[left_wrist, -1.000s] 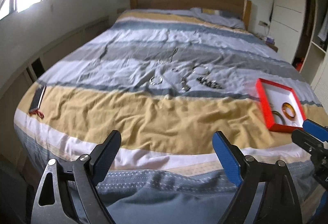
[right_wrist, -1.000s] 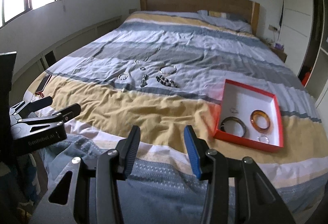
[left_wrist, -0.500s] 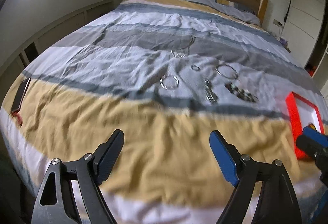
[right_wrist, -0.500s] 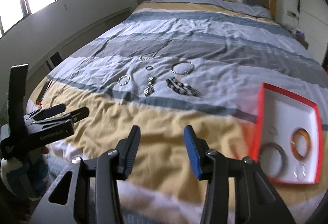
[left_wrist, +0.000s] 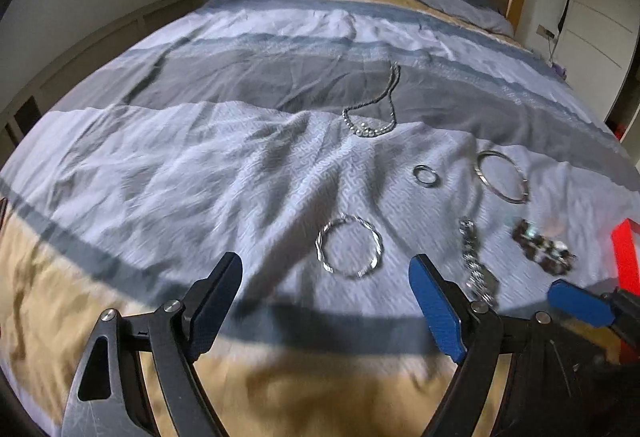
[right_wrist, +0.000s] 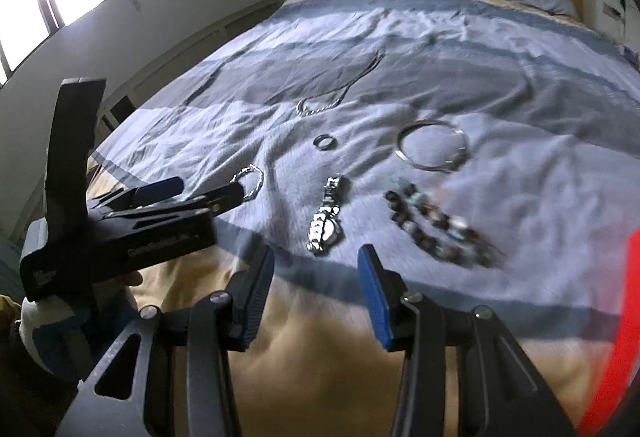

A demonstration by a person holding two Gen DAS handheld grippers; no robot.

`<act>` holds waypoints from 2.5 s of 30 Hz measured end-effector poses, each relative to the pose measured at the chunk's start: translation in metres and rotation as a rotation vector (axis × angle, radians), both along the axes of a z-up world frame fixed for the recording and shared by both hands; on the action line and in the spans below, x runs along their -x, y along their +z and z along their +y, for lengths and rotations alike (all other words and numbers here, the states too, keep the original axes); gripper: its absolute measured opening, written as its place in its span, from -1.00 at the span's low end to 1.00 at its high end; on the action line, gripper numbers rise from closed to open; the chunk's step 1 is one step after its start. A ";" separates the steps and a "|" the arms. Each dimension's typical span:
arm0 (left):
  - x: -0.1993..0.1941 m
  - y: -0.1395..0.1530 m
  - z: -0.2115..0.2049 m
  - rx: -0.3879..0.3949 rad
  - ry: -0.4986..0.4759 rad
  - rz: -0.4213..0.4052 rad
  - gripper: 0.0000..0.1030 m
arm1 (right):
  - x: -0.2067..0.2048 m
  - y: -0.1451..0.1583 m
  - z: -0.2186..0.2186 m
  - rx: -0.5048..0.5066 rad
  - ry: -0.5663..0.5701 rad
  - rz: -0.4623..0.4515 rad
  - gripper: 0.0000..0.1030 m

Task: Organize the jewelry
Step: 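Grasp a silver twisted hoop with left tool while right tool grasps the silver watch, then carry the hoop and watch toward the red box with both tools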

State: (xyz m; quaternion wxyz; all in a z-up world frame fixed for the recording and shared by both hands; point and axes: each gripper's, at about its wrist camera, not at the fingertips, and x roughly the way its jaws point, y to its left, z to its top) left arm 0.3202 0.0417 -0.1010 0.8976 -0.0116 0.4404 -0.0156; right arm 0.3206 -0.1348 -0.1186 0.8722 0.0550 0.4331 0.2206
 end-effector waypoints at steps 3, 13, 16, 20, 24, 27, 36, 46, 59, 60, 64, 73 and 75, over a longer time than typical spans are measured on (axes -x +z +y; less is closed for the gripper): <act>-0.012 -0.013 -0.002 -0.010 -0.016 0.023 0.54 | -0.013 -0.014 0.007 0.000 0.001 0.024 -0.25; -0.023 -0.032 -0.006 -0.020 -0.049 0.030 0.29 | -0.036 -0.037 0.016 0.015 0.012 0.051 -0.56; -0.021 -0.029 -0.009 -0.019 -0.073 0.017 -0.09 | -0.034 -0.035 0.012 -0.013 0.012 0.051 -0.57; -0.015 -0.023 -0.008 0.006 -0.086 0.016 -0.27 | -0.024 -0.027 0.008 -0.044 0.014 0.037 -0.58; -0.004 -0.016 -0.003 0.039 -0.088 0.022 -0.28 | -0.013 -0.020 0.003 -0.069 0.005 0.032 -0.58; 0.007 -0.009 -0.002 0.053 -0.092 0.024 -0.28 | -0.003 -0.010 -0.001 -0.083 -0.003 0.021 -0.58; 0.050 0.022 -0.015 0.054 -0.110 0.005 -0.28 | 0.038 0.031 -0.018 -0.112 -0.022 -0.015 -0.58; 0.095 0.064 -0.071 0.097 -0.210 -0.041 -0.28 | 0.096 0.078 -0.068 -0.095 -0.111 -0.089 -0.58; 0.123 0.076 -0.242 0.144 -0.515 -0.035 -0.28 | 0.149 0.078 -0.225 -0.016 -0.404 -0.102 -0.58; 0.124 0.075 -0.253 0.144 -0.532 -0.033 -0.28 | 0.150 0.075 -0.237 -0.005 -0.425 -0.097 -0.58; 0.119 0.064 -0.301 0.159 -0.594 -0.009 -0.28 | 0.148 0.058 -0.280 0.028 -0.505 -0.072 -0.58; 0.121 0.006 -0.359 0.141 -0.693 0.111 -0.28 | 0.130 0.009 -0.334 0.065 -0.584 0.010 -0.57; 0.122 -0.006 -0.362 0.129 -0.702 0.131 -0.28 | 0.126 0.000 -0.337 0.064 -0.581 0.022 -0.57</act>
